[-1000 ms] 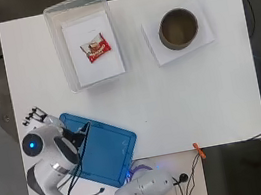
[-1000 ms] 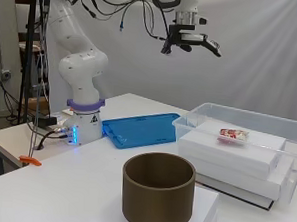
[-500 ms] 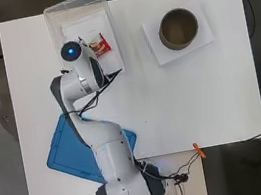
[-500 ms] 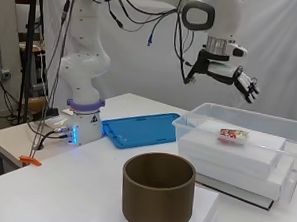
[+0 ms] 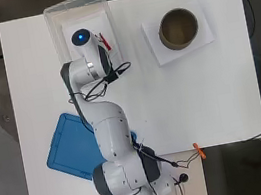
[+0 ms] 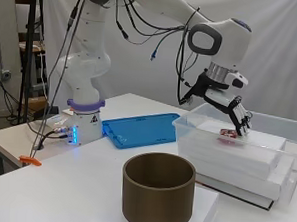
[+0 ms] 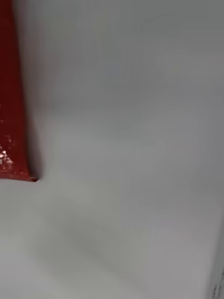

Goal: Teleoperate dual arm-hand system to remove items from a box

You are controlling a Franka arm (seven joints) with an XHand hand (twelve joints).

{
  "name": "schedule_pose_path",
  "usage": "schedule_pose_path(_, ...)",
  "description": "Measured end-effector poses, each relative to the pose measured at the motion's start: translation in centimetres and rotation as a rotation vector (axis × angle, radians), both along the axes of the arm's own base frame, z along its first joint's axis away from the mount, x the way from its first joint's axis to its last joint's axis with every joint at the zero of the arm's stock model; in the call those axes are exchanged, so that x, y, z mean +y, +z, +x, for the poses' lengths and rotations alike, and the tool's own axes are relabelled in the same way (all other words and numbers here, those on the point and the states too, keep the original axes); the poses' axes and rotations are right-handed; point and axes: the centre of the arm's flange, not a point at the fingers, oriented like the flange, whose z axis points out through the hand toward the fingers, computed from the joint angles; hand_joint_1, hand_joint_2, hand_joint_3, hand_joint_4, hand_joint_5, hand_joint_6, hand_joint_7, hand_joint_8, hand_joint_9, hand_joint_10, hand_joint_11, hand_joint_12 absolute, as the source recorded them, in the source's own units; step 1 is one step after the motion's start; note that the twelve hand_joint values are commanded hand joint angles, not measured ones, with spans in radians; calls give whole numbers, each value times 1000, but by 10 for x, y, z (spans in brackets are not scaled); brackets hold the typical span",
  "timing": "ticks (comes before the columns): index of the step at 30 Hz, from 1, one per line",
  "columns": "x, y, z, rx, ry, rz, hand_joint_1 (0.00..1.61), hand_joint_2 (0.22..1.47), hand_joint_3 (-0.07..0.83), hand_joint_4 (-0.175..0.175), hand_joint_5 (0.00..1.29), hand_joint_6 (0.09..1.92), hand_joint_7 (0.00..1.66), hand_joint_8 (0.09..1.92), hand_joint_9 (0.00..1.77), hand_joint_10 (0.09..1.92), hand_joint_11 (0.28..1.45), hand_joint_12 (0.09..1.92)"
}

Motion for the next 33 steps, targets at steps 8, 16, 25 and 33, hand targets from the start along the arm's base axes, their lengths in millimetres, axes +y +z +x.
schedule_pose_path(8, -6, -1, -7, 20, -97, -101, 143, 899, -20, -25, 100, 87, 155, 87, 355, 87, 561, 87)
schedule_pose_path(16, -12, -21, 18, 141, -246, -267, 976, 1155, -1, 147, 839, 1149, 962, 1733, 1141, 1681, 874, 1534)
schedule_pose_path(25, -4, 34, 6, 59, -228, -131, 1010, 1130, -2, 175, 952, 1044, 961, 1920, 1232, 1920, 980, 1920)
schedule_pose_path(33, -17, 79, -5, -56, -224, 38, 987, 1165, 7, 157, 879, 1149, 878, 1902, 1151, 1920, 895, 1870)
